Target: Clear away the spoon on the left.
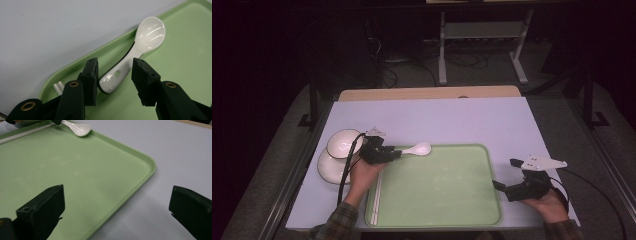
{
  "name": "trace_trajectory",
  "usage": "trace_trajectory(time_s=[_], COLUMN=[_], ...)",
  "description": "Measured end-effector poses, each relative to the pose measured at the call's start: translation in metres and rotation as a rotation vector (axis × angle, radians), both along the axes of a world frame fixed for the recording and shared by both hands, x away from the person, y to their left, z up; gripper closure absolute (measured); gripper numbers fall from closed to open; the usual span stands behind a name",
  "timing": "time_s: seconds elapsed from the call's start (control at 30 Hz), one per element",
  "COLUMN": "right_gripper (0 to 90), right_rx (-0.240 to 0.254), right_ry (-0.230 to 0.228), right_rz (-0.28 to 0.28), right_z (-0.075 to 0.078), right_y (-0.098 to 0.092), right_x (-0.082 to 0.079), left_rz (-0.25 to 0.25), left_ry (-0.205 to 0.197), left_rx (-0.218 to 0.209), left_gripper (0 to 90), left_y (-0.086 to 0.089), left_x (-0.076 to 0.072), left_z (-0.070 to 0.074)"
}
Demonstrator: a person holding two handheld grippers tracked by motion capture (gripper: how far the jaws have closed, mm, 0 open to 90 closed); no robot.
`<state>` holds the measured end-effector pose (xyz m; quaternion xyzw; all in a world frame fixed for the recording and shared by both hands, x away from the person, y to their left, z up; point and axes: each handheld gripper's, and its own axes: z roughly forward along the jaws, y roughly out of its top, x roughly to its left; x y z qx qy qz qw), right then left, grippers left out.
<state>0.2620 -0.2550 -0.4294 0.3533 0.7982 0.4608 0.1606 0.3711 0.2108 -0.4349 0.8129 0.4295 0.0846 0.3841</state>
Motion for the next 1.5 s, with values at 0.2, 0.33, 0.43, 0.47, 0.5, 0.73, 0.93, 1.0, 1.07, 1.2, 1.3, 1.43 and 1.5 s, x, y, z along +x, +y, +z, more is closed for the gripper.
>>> trace_trajectory(time_s=[0.2, 0.33, 0.43, 0.47, 0.5, 0.73, 0.93, 1.0, 1.07, 1.2, 1.3, 1.43, 1.5], right_gripper=[0.0, 0.0, 0.0, 0.0, 0.0, 0.0, 0.0, 0.0, 0.0, 0.0, 0.0, 0.0, 0.0], right_rx=[0.001, 0.001, -0.001, 0.0, 0.001, 0.001, 0.004, 0.006, 0.005, 0.007, 0.007, 0.01, 0.011], right_ry=[0.0, 0.0, 0.001, 0.0, 0.0, 0.001, 0.004, 0.001, 0.003, 0.007, 0.006, 0.003, 0.003], right_rz=[0.0, -0.001, -0.002, -0.002, -0.002, 0.002, 0.003, 0.005, 0.007, 0.008, 0.008, 0.008, 0.008], right_z=[0.0, 0.0, 0.0, 0.0, 0.0, 0.0, 0.0, 0.0, 0.0, -0.001, -0.001, -0.001, 0.0], right_y=[0.0, 0.0, 0.0, 0.0, 0.0, 0.001, 0.0, 0.001, 0.001, 0.001, 0.001, 0.0, 0.0], right_x=[0.0, 0.0, 0.0, 0.0, 0.0, 0.001, 0.001, 0.001, 0.001, 0.002, 0.002, 0.001, 0.001], left_rz=[0.009, -0.003, -0.017, -0.037, -0.043, -0.116, -0.159, -0.164, -0.171, -0.18, -0.186, -0.188, -0.19], left_ry=[-0.004, -0.026, -0.039, -0.049, -0.046, -0.045, -0.056, -0.058, -0.056, -0.057, -0.052, -0.036, -0.027], left_rx=[0.0, -0.012, -0.024, -0.033, -0.037, -0.039, -0.035, -0.036, -0.035, -0.022, -0.014, 0.001, 0.0], left_gripper=[56.3, 57.7, 64.0, 66.1, 70.1, 89.8, 89.8, 89.8, 89.8, 89.8, 89.8, 89.8, 89.8], left_y=[0.0, -0.002, -0.006, -0.007, -0.009, -0.028, -0.052, -0.06, -0.066, -0.078, -0.086, -0.092, -0.094], left_x=[0.0, -0.001, 0.001, 0.002, 0.003, 0.013, 0.025, 0.03, 0.035, 0.044, 0.049, 0.053, 0.052], left_z=[0.0, 0.002, 0.004, 0.006, 0.007, 0.012, 0.013, 0.014, 0.014, 0.014, 0.013, 0.007, 0.004])
